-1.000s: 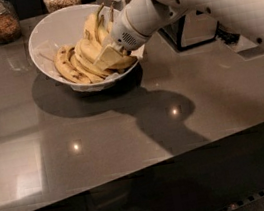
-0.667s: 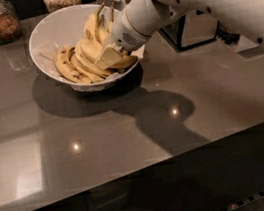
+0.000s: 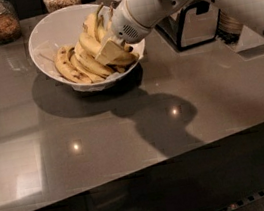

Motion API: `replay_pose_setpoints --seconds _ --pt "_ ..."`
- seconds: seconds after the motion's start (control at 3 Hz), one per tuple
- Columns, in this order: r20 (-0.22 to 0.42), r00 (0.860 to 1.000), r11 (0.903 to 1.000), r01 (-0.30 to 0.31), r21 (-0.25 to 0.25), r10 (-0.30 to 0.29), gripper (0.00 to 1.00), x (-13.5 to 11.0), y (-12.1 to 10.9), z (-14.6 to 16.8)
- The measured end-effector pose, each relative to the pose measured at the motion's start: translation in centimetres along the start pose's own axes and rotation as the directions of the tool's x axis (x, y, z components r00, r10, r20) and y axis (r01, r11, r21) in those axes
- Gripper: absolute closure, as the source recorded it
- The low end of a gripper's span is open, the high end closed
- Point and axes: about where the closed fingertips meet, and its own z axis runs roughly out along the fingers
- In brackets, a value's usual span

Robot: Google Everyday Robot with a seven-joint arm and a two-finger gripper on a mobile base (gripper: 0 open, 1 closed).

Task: Pick banana from white bowl

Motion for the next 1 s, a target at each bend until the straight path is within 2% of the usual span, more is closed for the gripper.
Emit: replay_pose_setpoints --seconds 0.33,0.67,1.0 --pt "-0.015 0.999 0.9995 0.031 -0.003 -0.031 1.0 -0.7 0.3 -1.9" --pt "-0.068 0.995 0.9969 0.071 -0.034 -0.073 1.0 -1.2 0.7 -4.1" --pt "-0.16 0.981 0.9903 0.089 -0.107 -0.106 1.0 -1.1 1.8 -6.0"
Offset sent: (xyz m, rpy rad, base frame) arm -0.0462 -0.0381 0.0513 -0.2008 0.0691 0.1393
